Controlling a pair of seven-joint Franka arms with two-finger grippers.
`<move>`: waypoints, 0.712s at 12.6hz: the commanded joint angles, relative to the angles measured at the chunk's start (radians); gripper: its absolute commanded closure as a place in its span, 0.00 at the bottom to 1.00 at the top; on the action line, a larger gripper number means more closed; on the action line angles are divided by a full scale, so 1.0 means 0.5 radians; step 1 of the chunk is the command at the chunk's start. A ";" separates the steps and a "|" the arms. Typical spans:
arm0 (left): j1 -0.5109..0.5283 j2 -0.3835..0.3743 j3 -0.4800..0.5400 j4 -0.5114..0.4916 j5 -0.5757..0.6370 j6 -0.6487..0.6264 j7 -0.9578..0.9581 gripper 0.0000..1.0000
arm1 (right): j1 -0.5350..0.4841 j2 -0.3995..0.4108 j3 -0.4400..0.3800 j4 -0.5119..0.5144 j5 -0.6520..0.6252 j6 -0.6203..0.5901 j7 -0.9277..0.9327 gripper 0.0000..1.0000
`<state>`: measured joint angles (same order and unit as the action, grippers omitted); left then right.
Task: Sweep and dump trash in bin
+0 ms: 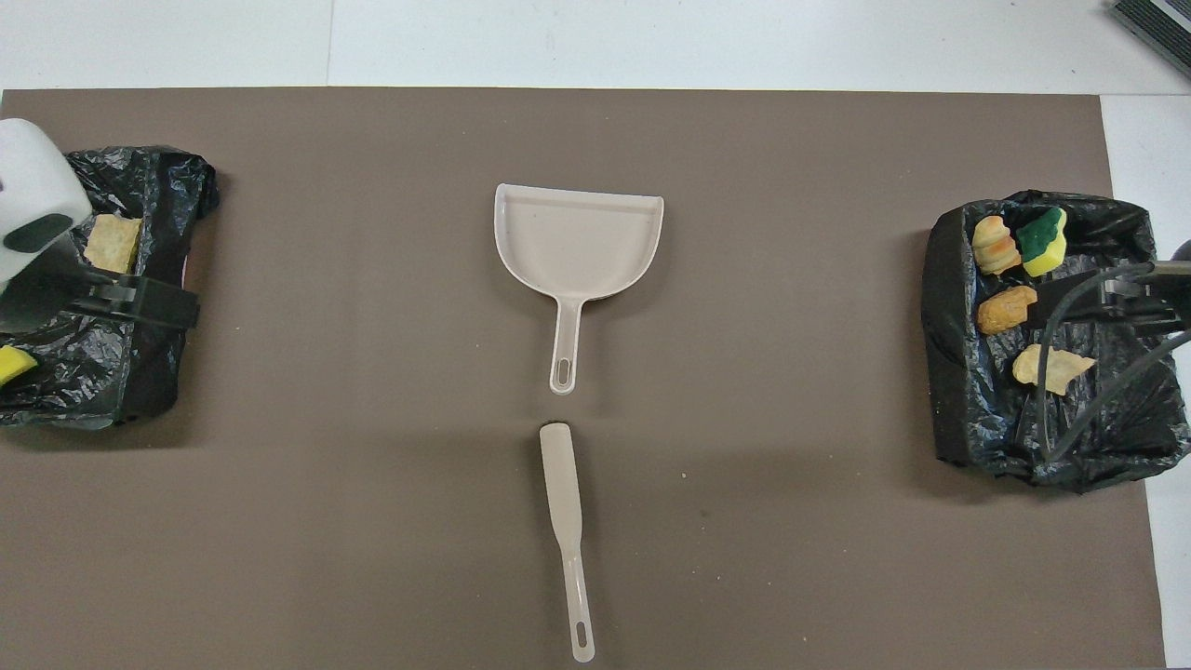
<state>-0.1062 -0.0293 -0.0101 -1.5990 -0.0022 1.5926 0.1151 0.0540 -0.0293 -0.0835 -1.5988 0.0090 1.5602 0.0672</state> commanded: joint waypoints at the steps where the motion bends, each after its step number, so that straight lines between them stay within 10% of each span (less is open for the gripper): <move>1: 0.071 0.086 -0.014 0.261 -0.008 -0.245 0.110 0.00 | -0.004 -0.046 -0.005 -0.061 0.022 0.043 -0.033 0.00; 9: 0.071 -0.061 0.002 0.050 -0.026 -0.182 0.095 0.00 | -0.004 -0.046 -0.005 -0.061 0.025 0.043 -0.036 0.00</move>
<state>-0.0773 -0.0252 -0.0096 -1.5311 -0.0032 1.4872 0.1586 0.0541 -0.0293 -0.0836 -1.5988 0.0091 1.5602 0.0672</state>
